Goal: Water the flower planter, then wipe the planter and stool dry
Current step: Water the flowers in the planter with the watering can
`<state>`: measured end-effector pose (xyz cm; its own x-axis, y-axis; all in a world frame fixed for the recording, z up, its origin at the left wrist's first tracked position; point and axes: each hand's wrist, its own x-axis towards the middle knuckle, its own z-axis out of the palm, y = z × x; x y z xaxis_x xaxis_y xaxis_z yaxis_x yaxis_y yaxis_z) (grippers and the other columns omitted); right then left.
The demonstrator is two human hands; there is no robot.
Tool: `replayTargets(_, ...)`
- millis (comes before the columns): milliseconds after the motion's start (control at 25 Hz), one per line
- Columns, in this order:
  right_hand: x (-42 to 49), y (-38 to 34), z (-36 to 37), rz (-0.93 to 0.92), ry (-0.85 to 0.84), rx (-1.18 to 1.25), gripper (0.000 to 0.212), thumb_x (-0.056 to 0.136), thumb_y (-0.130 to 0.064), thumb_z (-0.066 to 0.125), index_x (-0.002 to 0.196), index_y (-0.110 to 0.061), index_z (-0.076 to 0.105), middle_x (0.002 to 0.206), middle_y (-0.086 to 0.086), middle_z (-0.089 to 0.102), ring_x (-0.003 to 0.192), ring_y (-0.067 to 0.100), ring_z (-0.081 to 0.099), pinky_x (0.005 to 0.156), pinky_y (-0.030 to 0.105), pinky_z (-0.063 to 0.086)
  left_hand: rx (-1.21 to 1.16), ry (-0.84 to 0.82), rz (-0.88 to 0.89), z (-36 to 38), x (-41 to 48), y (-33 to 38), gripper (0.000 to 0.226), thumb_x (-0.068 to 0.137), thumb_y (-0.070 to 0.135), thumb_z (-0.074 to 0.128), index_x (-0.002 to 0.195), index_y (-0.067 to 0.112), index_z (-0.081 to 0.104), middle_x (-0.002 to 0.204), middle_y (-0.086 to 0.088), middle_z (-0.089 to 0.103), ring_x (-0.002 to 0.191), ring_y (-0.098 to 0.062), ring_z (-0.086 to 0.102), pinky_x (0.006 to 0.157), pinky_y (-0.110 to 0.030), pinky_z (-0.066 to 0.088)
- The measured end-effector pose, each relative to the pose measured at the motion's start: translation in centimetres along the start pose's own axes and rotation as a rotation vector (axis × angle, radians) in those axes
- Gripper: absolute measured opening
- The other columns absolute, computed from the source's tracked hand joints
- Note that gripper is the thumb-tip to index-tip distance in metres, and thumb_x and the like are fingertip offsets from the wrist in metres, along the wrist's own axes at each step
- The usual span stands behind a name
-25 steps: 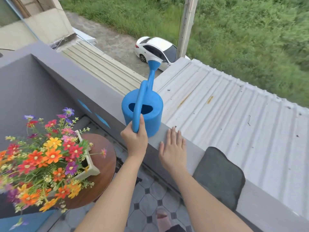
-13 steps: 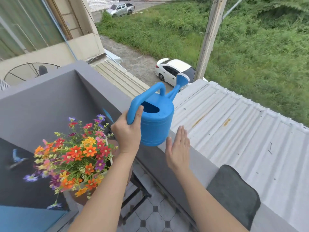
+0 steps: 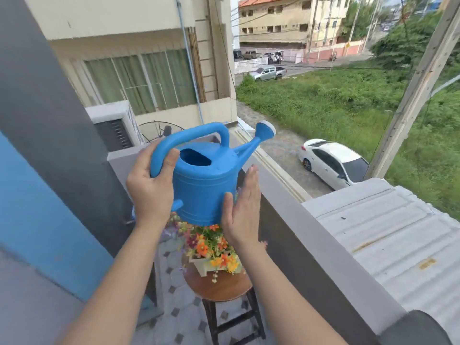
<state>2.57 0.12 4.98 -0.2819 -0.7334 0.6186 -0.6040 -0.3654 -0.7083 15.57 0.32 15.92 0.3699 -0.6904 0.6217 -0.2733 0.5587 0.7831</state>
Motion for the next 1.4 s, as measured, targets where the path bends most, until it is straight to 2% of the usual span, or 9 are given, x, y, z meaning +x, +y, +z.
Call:
replayTargets(160,-2.8,-5.0,4.7,-0.020,-0.107,0.166,0.073,0.097,-0.056,0.013,0.152,-0.010,0.002,0.162,0.011,0.003,0.150,0.019,0.003,0.122,0.037,0.007,0.061,0.029,-0.044,-7.3,1.3,-0.4,0.022,0.080,0.046,0.067,0.100,0.036,0.067,0.079,0.006,0.058,0.065,-0.015,0.049,0.070,-0.036,0.039)
replayTargets(240,-4.7,-7.1,6.5,-0.026,-0.139,0.256,0.072,0.097,-0.055,0.014,0.152,-0.010,0.003,0.161,0.014,0.007,0.150,0.020,0.006,0.122,0.038,0.009,0.129,0.028,-0.043,-10.6,1.4,-0.5,0.018,0.079,0.049,0.065,0.096,0.043,0.066,0.070,0.012,0.054,0.060,-0.015,0.045,0.067,-0.036,0.037)
replayTargets(440,-9.9,-11.0,9.0,0.050,-0.219,0.400,0.065,0.096,-0.060,0.013,0.149,-0.034,-0.013,0.161,0.005,0.001,0.150,0.013,0.001,0.121,0.035,0.007,0.302,0.008,-0.052,-15.9,1.0,0.0,0.010,0.085,0.041,0.063,0.087,0.051,0.063,0.060,0.023,0.054,0.055,-0.007,0.045,0.064,-0.038,0.041)
replayTargets(520,-11.5,-12.0,9.4,0.074,-0.267,0.415,0.066,0.094,-0.062,0.013,0.146,-0.039,-0.021,0.162,0.005,0.001,0.149,0.013,0.003,0.121,0.033,0.006,0.340,-0.026,-0.065,-17.4,0.9,0.0,0.011,0.086,0.040,0.063,0.085,0.051,0.062,0.058,0.023,0.054,0.050,-0.001,0.045,0.060,-0.033,0.040)
replayTargets(680,-13.6,-12.9,10.0,0.114,-0.310,0.412,0.074,0.091,-0.066,0.014,0.147,-0.033,-0.022,0.160,0.009,0.013,0.146,0.020,0.018,0.118,0.040,0.019,0.417,-0.110,-0.074,-18.9,0.9,0.1,0.006,0.087,0.035,0.062,0.088,0.041,0.062,0.054,0.024,0.053,0.048,0.003,0.047,0.058,-0.026,0.037)
replayTargets(880,-14.4,-13.0,9.9,0.119,-0.372,0.361,0.073,0.089,-0.068,0.014,0.142,-0.040,-0.029,0.162,0.012,0.003,0.149,0.022,0.005,0.118,0.045,0.012,0.502,-0.151,-0.064,-19.3,0.9,0.0,0.006,0.087,0.032,0.063,0.094,0.032,0.064,0.062,0.026,0.059,0.052,0.003,0.049,0.060,-0.026,0.042)
replayTargets(1120,-14.3,-13.8,8.8,0.102,-0.478,0.310,0.092,0.086,-0.069,0.025,0.141,-0.025,-0.035,0.162,0.006,-0.013,0.149,0.017,-0.005,0.121,0.042,0.007,0.508,-0.208,-0.007,-19.2,1.8,1.6,0.019,0.089,0.024,0.062,0.090,0.042,0.060,0.060,0.032,0.058,0.050,0.008,0.049,0.056,-0.005,0.037)
replayTargets(1240,-14.6,-14.7,8.4,0.090,-0.480,0.323,0.094,0.085,-0.069,0.030,0.135,-0.037,-0.042,0.161,0.005,-0.017,0.149,0.013,-0.010,0.121,0.038,0.005,0.518,-0.276,0.013,-19.5,2.5,2.5,0.019,0.090,0.022,0.061,0.088,0.040,0.060,0.054,0.028,0.055,0.047,0.007,0.047,0.053,-0.004,0.034)
replayTargets(1400,-15.3,-15.8,7.7,0.117,-0.463,0.330,0.094,0.082,-0.074,0.027,0.131,-0.039,-0.045,0.159,0.003,-0.025,0.147,0.008,-0.016,0.121,0.033,0.002,0.525,-0.349,0.026,-19.3,3.1,3.4,0.016,0.090,0.020,0.061,0.088,0.036,0.061,0.051,0.027,0.054,0.045,0.005,0.046,0.050,-0.003,0.033)
